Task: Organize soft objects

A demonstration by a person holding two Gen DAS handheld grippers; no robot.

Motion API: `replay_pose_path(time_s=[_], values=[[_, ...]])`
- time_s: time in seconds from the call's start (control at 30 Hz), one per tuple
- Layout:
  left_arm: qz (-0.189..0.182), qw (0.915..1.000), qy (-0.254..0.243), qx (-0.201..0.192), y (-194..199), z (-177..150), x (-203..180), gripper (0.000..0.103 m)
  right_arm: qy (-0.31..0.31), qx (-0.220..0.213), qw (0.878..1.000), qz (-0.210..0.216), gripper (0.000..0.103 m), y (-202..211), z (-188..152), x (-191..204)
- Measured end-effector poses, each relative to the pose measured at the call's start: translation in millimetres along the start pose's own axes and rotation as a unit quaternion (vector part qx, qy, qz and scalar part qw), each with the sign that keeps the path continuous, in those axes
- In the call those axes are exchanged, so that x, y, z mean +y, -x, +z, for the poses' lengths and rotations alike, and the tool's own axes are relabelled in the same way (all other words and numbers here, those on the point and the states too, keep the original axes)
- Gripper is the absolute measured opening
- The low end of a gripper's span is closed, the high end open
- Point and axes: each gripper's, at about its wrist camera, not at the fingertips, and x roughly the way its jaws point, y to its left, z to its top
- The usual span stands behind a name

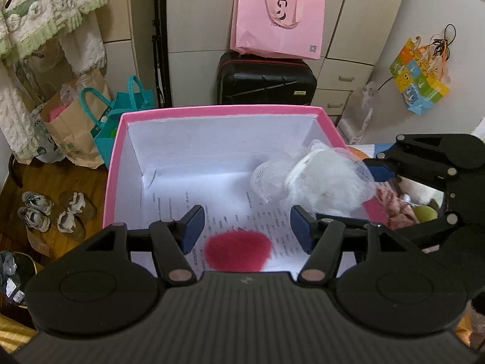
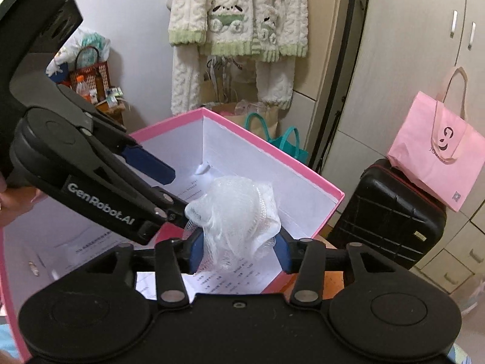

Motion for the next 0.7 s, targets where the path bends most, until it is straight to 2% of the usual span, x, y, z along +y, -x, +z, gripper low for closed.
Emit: replay_pose_path(time_s=[0.17, 0.3, 0.4, 0.57, 0.7], values=[[0.008, 0.9999, 0.006, -0.005, 19, -5, -3, 0.068, -0.026, -0.011, 1.0, 0.005, 0.065, 14, -2, -2], [0.018, 0.9996, 0.008, -0.018, 39, -11, -7, 0.075, -0.053, -0.025, 0.998, 0.029, 0.074, 33, -4, -4], [0.022, 0.9993, 0.004, -0.029, 57, -17, -12, 0.075, -0.062, -0.033, 0.997, 0.039, 0.074, 50, -9, -1], [-0.005, 0.9997, -0.009, -0.02, 86, -35, -25, 0.075, -0.059, -0.045, 0.996, 0.05, 0.074, 91, -24, 14], [-0.009, 0.999, -0.036, -0.023, 110, -54, -43, 0.075, -0.054, -0.049, 0.996, 0.057, 0.074, 125, -40, 26]])
